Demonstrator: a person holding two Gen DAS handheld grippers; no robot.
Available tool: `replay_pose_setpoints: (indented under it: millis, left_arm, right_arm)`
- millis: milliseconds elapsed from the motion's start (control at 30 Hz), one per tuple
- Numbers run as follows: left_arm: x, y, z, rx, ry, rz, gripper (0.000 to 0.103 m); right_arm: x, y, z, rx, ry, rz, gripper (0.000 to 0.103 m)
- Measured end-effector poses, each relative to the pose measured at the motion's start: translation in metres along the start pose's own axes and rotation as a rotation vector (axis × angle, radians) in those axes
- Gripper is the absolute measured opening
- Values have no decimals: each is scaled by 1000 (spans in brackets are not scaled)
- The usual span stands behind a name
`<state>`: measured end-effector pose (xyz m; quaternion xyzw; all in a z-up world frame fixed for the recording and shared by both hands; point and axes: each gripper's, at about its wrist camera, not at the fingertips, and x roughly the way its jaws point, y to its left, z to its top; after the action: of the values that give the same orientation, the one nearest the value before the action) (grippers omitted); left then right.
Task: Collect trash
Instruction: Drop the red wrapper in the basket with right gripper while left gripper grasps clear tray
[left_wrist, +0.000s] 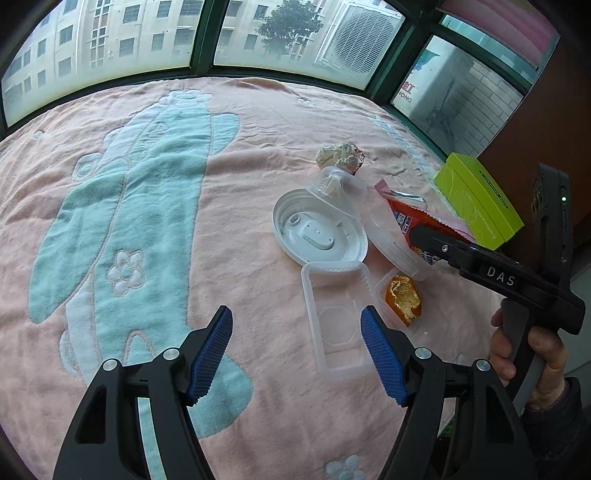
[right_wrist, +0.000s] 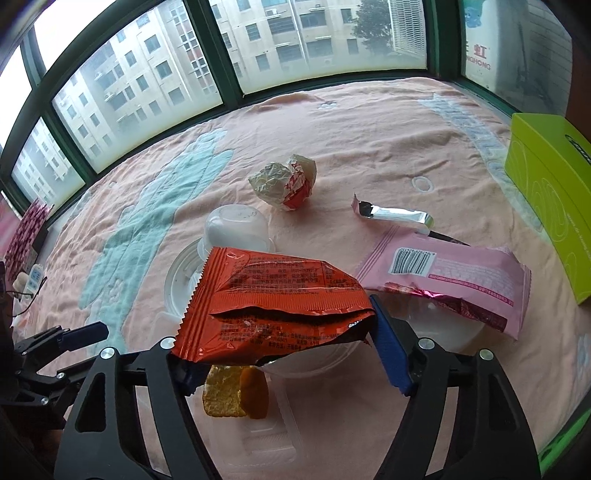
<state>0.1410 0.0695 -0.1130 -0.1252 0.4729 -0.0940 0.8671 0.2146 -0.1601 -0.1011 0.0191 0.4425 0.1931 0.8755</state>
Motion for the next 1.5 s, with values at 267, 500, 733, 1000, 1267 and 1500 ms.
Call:
replay_pose_setpoints:
  millis: [267,500,733,1000,1267,1500]
  left_arm:
    - [17,-11,2,38,27,-7,62]
    - [28,-15,2,48,50,-1,45]
    - [37,-14,1,31,66,10,29]
    - [35,-13,-5,17,65,16,6]
    - [-2,-19,-9,32,4,6,6]
    - [-40,-47,-10,92,-58,-32,6]
  right_arm:
    - [-45,-3,-7,51,-85,10,72]
    - [-96,-4,-28,82,-174,1,72]
    - [-131,-7,-58,115,-218,-37,72]
    - [-155,-16,-94,145,-225,-99,72]
    - [-179,-27,-120,188,-246,-141,72]
    - [-204,-40,-140,224,-278,-186,72]
